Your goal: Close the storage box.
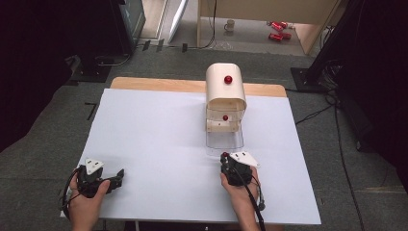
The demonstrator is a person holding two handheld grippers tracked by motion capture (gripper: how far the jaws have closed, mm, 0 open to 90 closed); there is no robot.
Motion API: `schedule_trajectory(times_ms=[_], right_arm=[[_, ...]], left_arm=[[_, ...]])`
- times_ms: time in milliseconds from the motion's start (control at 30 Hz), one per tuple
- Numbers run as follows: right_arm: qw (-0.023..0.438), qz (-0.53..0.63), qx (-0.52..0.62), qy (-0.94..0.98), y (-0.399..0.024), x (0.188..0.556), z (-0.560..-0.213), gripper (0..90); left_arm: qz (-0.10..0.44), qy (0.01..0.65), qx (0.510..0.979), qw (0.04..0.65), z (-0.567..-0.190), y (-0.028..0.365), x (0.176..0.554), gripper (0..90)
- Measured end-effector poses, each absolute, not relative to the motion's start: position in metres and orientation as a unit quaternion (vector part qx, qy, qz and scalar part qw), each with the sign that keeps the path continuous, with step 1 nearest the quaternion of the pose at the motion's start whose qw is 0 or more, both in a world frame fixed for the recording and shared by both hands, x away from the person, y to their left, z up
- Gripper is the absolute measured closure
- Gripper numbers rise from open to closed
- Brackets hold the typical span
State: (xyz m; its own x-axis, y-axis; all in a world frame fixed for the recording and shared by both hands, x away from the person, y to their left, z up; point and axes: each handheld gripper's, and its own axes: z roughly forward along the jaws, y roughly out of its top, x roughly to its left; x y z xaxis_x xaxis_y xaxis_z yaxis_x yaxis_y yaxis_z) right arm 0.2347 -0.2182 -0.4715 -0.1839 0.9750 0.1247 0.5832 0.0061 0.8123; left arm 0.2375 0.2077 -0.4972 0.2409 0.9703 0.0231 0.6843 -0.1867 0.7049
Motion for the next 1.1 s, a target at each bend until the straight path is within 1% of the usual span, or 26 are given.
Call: schedule_trajectory(times_ms=[1100], right_arm=[[0.254, 0.377, 0.589, 0.668, -0.217, 0.275, -0.471, 75.4]], left_arm=[[0.243, 0.566, 0.731, 0.294, -0.497, 0.208, 0.237, 9.2]])
